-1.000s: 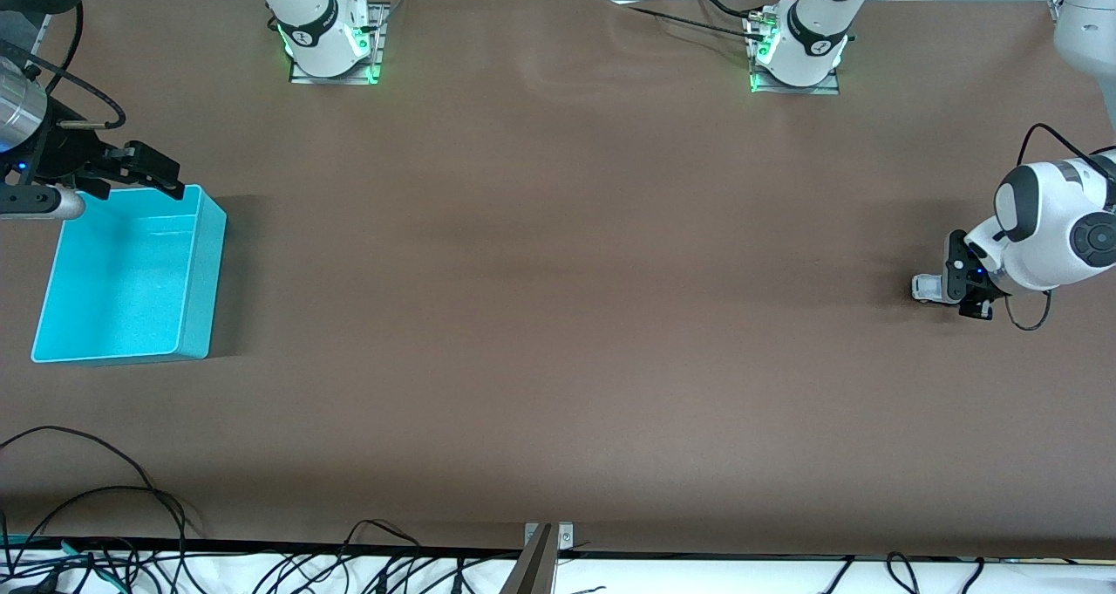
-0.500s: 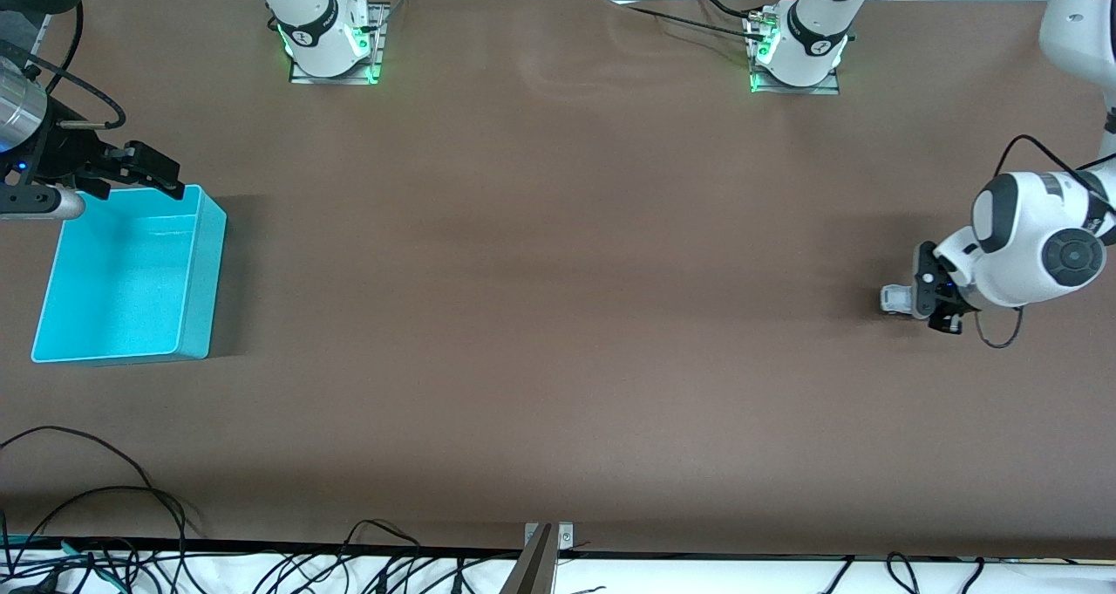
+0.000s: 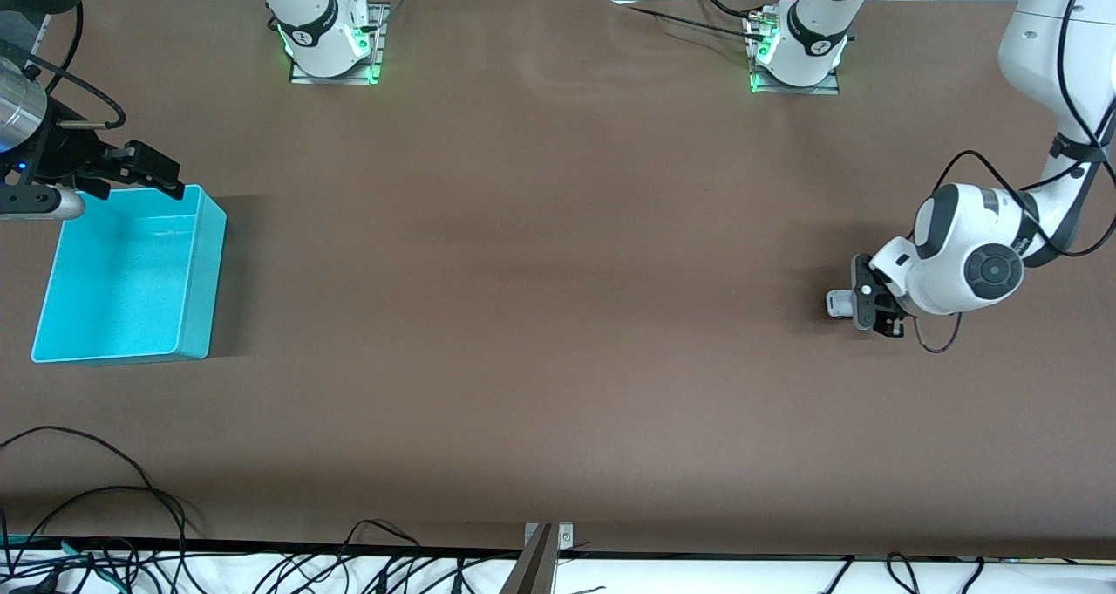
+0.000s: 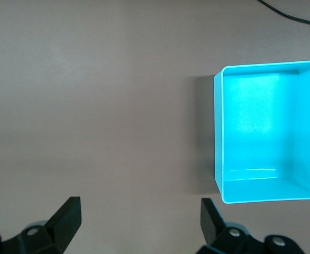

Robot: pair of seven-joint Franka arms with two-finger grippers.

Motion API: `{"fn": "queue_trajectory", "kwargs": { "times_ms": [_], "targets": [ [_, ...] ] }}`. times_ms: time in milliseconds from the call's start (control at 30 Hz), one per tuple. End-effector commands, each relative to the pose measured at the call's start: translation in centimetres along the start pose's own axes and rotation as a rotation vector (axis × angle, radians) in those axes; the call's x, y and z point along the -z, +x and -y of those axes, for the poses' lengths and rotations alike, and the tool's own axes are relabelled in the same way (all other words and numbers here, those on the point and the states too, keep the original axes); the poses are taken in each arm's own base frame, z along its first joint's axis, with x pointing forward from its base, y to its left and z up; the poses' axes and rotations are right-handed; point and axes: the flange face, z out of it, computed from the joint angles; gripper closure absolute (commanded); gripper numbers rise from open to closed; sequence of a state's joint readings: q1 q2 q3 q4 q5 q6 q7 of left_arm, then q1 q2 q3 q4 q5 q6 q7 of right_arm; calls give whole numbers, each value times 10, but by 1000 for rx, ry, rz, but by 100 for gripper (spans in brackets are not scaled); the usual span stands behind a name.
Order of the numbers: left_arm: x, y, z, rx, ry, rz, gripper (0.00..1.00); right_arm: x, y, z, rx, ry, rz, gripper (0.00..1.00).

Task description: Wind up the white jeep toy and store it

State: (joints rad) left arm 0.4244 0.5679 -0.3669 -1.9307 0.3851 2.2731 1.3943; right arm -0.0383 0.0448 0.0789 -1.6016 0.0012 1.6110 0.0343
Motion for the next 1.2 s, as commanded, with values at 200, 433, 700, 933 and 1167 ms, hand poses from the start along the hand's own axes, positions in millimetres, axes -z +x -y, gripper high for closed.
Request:
{"fn": "queue_trajectory", "kwargs": {
  "times_ms": [200, 433, 700, 933, 1167],
  "targets": [
    [-27, -12, -2, 12, -40, -20, 98, 7, 1, 1, 1, 12, 5, 0],
    [-33, -37, -6, -15, -49, -7, 97, 7, 1, 2, 1, 13, 5, 0],
    [-36, -84, -11, -59, -44, -4, 97, 7, 1, 2, 1, 13, 5, 0],
    [-39, -127, -19, -72, -23, 25, 97, 7, 1, 1, 1, 12, 5, 0],
    [-43, -147, -26, -95, -28, 22, 97, 7, 1, 1, 1, 12, 5, 0]
  ]
}}
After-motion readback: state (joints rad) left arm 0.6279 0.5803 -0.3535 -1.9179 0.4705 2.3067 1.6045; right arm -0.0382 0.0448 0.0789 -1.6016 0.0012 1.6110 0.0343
